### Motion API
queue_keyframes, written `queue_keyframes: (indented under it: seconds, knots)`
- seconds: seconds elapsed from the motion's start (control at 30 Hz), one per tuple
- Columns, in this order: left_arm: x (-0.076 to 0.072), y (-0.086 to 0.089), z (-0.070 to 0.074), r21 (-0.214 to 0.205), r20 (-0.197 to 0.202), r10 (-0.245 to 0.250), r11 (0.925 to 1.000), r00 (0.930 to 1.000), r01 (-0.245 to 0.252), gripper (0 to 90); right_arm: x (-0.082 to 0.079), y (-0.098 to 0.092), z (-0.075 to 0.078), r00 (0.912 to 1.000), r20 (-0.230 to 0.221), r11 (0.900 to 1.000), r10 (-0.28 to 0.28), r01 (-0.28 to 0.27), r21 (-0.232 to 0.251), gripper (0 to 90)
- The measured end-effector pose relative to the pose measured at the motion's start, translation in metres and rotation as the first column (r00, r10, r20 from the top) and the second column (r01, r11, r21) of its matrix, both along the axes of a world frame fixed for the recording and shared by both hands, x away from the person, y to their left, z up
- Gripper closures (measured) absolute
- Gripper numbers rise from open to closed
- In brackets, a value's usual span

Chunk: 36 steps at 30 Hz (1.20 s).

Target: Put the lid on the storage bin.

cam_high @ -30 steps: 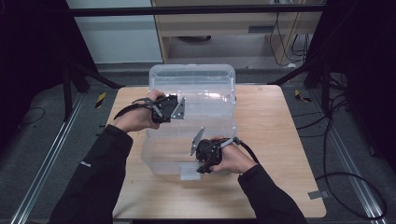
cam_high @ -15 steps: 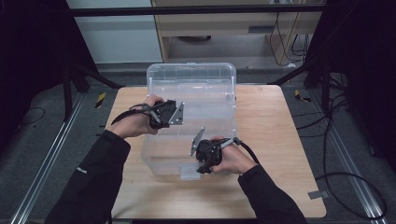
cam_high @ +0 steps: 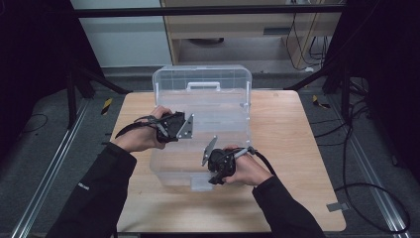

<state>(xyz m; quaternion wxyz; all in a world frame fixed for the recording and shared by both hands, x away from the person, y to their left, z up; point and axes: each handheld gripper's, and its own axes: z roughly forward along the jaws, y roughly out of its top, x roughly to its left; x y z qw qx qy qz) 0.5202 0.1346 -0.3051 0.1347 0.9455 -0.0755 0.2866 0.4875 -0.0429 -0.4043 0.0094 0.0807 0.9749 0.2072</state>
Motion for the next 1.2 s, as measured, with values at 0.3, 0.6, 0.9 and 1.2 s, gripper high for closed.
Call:
queue_keyframes:
  seconds: [0.3, 0.6, 0.9, 1.2]
  knots:
    - [-0.007, 0.0, -0.004, -0.016, -0.011, 0.001, 0.9999, 0.9999, -0.001, 82.9, -0.001, 0.0, 0.0, 0.9999, 0.014, 1.0, 0.001, -0.001, 0.003, 67.6]
    - [-0.011, 0.002, -0.004, -0.01, -0.03, 0.002, 0.9999, 0.9995, -0.002, 82.7, -0.003, 0.0, 0.0, 0.9998, 0.021, 1.0, -0.002, 0.002, 0.006, 67.5]
    - [-0.015, 0.003, -0.006, -0.015, -0.047, -0.003, 0.9999, 0.9989, 0.002, 82.5, -0.004, -0.001, 0.0, 0.9997, 0.024, 1.0, -0.003, 0.003, 0.005, 67.3]
    - [-0.018, 0.005, -0.009, -0.034, -0.071, -0.01, 0.9994, 0.9974, 0.008, 82.2, -0.005, -0.001, 0.0, 0.9996, 0.028, 1.0, -0.006, 0.006, 0.007, 67.1]
